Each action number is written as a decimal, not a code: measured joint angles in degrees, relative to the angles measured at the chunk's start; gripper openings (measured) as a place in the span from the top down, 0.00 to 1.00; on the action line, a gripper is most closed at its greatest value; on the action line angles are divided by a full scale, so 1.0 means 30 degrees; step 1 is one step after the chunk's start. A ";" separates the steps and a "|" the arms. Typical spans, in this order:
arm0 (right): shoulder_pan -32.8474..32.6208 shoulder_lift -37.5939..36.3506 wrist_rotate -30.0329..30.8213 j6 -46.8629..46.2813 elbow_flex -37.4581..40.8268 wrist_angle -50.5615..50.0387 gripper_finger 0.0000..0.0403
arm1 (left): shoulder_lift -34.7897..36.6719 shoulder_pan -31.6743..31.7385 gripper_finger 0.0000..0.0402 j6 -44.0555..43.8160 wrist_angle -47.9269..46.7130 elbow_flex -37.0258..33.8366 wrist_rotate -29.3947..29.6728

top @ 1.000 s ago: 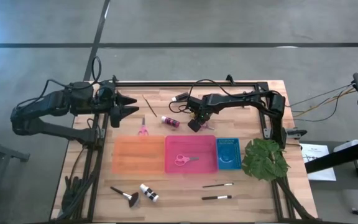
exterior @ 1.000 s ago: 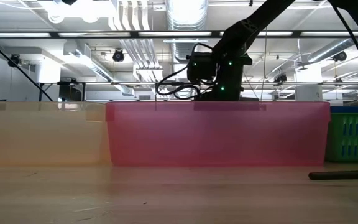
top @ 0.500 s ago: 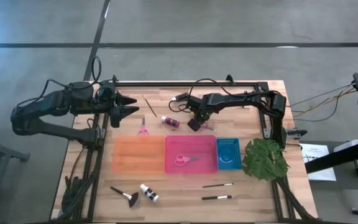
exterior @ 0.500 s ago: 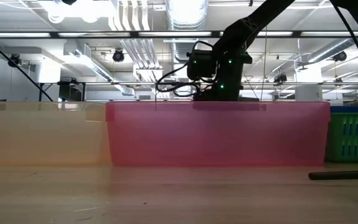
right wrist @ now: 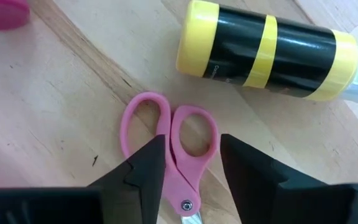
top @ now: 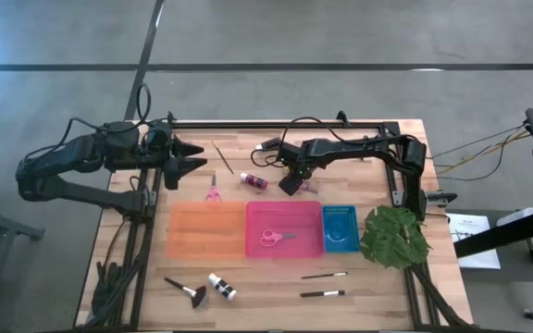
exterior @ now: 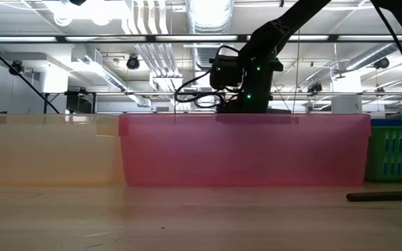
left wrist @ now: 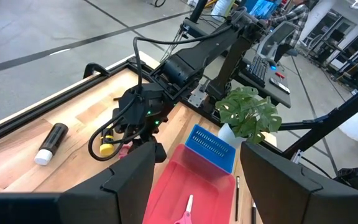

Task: Pick & Place Paint Supplies
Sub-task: Put the right pink scissors into the pink bin, then put the pink scissors into the pink bin

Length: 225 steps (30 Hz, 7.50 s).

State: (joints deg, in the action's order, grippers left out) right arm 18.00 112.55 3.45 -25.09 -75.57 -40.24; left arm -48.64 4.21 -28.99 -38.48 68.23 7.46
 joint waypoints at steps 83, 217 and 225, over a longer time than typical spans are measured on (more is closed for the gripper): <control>-0.8103 -0.3774 -0.1236 -0.4865 0.1855 0.1888 0.98 | 0.0007 -0.0005 0.38 0.0561 0.0896 -0.0015 0.0153; -0.7657 -0.7890 0.0887 -0.9191 0.0313 0.3007 0.61 | -1.6393 0.6776 0.71 -0.6411 -0.2458 -0.5973 -0.6672; -0.7657 -0.7890 0.0887 -0.9154 0.0316 0.3007 0.61 | -1.6387 0.6776 0.93 -0.6390 -0.2423 -0.5982 -0.6517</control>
State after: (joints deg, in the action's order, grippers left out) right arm -4.97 88.88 6.11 -52.56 -74.62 -31.22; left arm -97.80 24.53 -48.16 -45.75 50.28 -12.09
